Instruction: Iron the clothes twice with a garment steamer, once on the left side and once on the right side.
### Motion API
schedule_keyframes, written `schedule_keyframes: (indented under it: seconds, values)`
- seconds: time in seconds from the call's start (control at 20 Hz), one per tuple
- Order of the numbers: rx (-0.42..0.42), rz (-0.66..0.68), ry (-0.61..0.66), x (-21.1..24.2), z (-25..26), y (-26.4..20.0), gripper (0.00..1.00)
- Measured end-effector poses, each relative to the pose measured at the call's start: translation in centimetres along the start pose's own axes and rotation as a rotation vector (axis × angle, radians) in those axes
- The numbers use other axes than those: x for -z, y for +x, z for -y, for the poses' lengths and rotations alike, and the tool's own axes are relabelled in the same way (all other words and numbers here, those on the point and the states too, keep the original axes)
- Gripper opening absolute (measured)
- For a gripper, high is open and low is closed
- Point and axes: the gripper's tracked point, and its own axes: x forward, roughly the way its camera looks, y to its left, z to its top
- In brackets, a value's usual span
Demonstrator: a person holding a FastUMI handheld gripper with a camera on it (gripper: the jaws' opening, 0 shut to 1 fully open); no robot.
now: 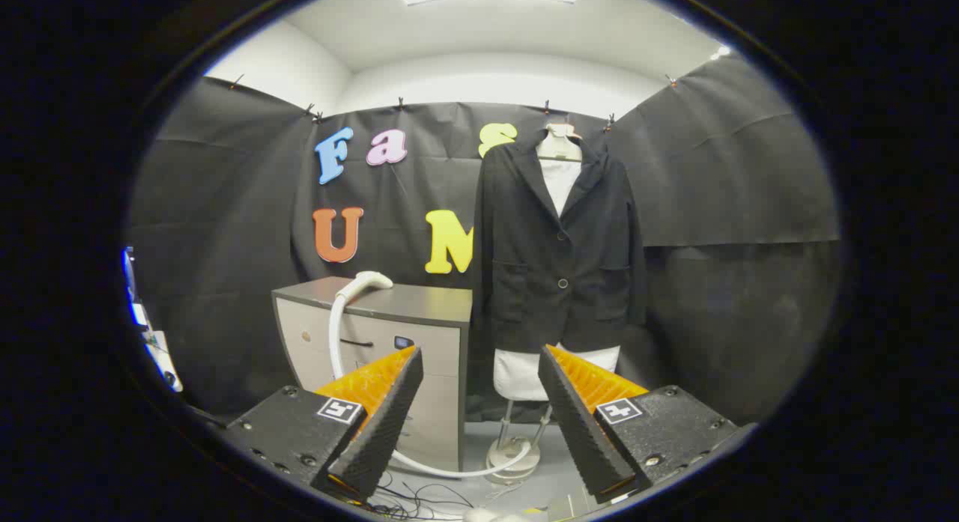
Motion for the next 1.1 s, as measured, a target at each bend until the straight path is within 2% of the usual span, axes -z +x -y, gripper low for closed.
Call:
schedule_keyframes:
  seconds: [0.75,1.1]
  values:
    - [0.022,-0.014,0.032,0.1,0.1,-0.1,0.99]
    - [-0.005,-0.017,0.026,-2.2,-2.6,2.7,0.99]
